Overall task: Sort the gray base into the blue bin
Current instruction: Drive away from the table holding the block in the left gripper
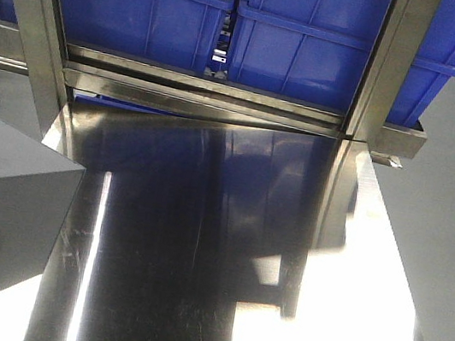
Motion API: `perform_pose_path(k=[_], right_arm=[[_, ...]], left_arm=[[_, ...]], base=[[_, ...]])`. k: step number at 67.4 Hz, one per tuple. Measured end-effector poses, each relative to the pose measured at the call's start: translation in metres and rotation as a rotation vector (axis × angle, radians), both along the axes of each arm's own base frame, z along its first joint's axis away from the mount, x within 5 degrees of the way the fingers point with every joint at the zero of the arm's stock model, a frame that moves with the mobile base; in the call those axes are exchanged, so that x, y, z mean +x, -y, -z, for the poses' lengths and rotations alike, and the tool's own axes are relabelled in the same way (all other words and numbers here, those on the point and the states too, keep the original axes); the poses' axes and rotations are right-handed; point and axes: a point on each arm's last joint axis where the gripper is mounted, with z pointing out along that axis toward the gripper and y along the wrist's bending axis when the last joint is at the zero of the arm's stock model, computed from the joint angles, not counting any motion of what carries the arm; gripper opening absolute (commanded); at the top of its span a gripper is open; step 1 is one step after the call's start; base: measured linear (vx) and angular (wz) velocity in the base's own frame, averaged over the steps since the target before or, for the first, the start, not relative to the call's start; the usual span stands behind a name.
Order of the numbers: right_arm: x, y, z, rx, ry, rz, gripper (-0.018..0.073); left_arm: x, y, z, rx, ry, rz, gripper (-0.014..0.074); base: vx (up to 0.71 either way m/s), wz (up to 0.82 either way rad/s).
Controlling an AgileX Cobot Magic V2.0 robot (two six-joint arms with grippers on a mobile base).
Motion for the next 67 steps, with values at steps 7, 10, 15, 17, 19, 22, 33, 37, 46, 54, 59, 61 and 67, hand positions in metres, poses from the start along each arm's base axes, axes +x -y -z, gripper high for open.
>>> perform_pose_path(k=[7,10,15,17,19,22,33,37,46,54,59,61,67], right_arm=[[0.0,0.0,0.0,0.0,0.0,0.0,-0.0005],[0.0,0.0,0.0,0.0,0.0,0.0,-0.0005],[0.0,0.0,0.0,0.0,0.0,0.0,-0.0005],[0.0,0.0,0.0,0.0,0.0,0.0,-0.0005],[0.0,0.0,0.0,0.0,0.0,0.0,-0.0005],[0.0,0.0,0.0,0.0,0.0,0.0,-0.0005],[0.0,0.0,0.0,0.0,0.0,0.0,-0.0005],[0.0,0.0,0.0,0.0,0.0,0.0,-0.0005],[0.0,0.0,0.0,0.0,0.0,0.0,-0.0005],[0.0,0.0,0.0,0.0,0.0,0.0,-0.0005],[0.0,0.0,0.0,0.0,0.0,0.0,-0.0005],[0.0,0.0,0.0,0.0,0.0,0.0,-0.0005],[0.0,0.0,0.0,0.0,0.0,0.0,-0.0005]], left_arm=[[0.0,0.0,-0.0001,-0.001,0.001,0.0,-0.0006],[0.0,0.0,-0.0001,-0.001,0.001,0.0,-0.0006],[0.0,0.0,-0.0001,-0.001,0.001,0.0,-0.0006],[0.0,0.0,-0.0001,-0.001,0.001,0.0,-0.0006],[0.0,0.0,-0.0001,-0.001,0.001,0.0,-0.0006],[0.0,0.0,-0.0001,-0.001,0.001,0.0,-0.0006],[0.0,0.0,-0.0001,-0.001,0.001,0.0,-0.0006],[0.0,0.0,-0.0001,-0.001,0.001,0.0,-0.0006],[0.0,0.0,-0.0001,-0.001,0.001,0.0,-0.0006],[0.0,0.0,-0.0001,-0.001,0.001,0.0,-0.0006],[0.0,0.0,-0.0001,-0.001,0.001,0.0,-0.0006],[0.0,0.0,-0.0001,-0.001,0.001,0.0,-0.0006],[0.0,0.0,-0.0001,-0.001,0.001,0.0,-0.0006]], base=[[-0.02,-0.08],[-0.06,-0.21],[-0.09,-0.34],[-0.1,-0.41],[-0.11,-0.45],[-0.11,-0.49],[-0.12,-0.61],[-0.14,-0.75],[-0.15,-0.83],[-0.15,-0.84],[-0.13,-0.78],[-0.12,-0.74],[-0.1,-0.69]])
